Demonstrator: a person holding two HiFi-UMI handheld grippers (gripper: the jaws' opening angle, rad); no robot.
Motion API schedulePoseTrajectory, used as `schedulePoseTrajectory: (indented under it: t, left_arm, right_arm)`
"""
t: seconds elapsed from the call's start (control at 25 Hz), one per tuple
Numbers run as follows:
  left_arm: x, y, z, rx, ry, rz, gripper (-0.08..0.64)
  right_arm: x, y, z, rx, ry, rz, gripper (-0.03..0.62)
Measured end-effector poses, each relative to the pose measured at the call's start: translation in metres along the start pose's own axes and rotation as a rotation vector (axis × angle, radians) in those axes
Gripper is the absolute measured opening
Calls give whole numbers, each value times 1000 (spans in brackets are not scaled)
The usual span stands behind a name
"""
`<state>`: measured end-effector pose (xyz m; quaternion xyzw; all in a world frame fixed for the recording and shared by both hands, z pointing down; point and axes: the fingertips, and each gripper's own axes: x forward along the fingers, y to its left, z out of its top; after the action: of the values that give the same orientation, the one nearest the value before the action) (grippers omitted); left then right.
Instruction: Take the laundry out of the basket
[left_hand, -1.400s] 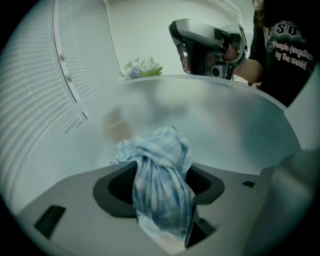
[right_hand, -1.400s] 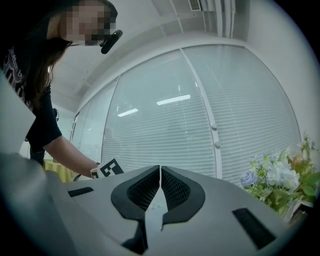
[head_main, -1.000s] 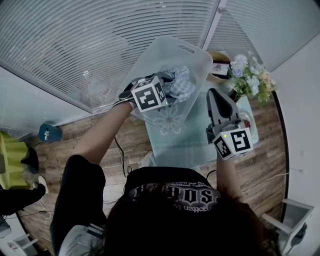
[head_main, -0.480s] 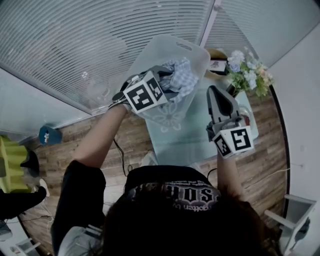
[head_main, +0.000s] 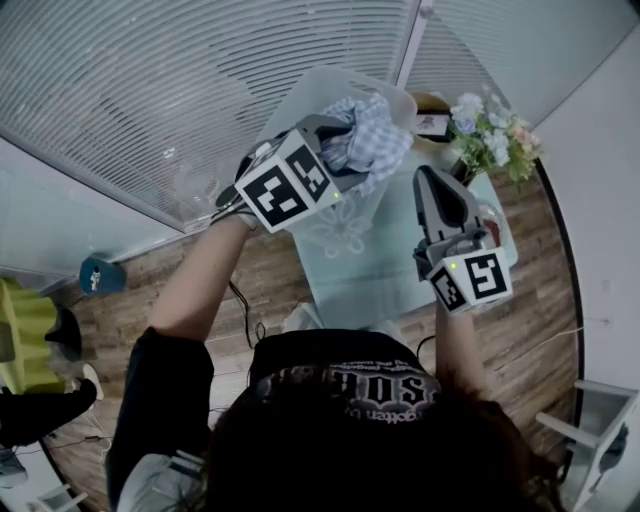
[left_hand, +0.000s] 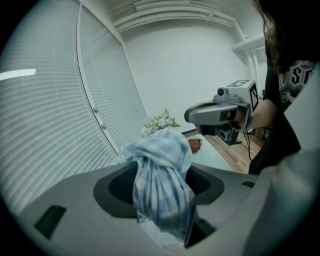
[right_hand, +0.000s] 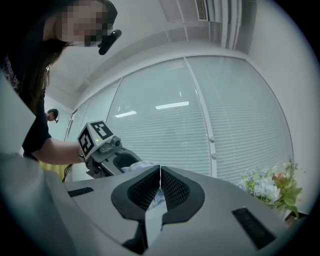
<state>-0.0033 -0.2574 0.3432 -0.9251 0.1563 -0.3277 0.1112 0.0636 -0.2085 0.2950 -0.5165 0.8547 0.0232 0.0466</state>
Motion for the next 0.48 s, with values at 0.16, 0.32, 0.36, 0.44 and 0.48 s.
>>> schedulePoseTrajectory:
  t: [0.16, 0.32, 0.36, 0.44, 0.48]
  left_arm:
    - [-17, -3, 24, -30, -57, 15, 267]
    - [-33, -10, 40, -27, -99, 22, 267]
    - [-37, -12, 42, -29, -104, 22, 267]
    - [-43, -15, 47, -32, -111, 25, 267]
    - [-46, -17, 51, -33, -117, 28, 267]
  right_arm:
    - [-5, 6, 16, -23, -20, -13, 29]
    - [-12, 15, 27, -48, -20, -26, 28]
    - [-13, 17, 28, -54, -17, -27, 29]
    - [-16, 21, 32, -65, -13, -30, 28]
    - [-19, 22, 35, -69, -13, -33, 28]
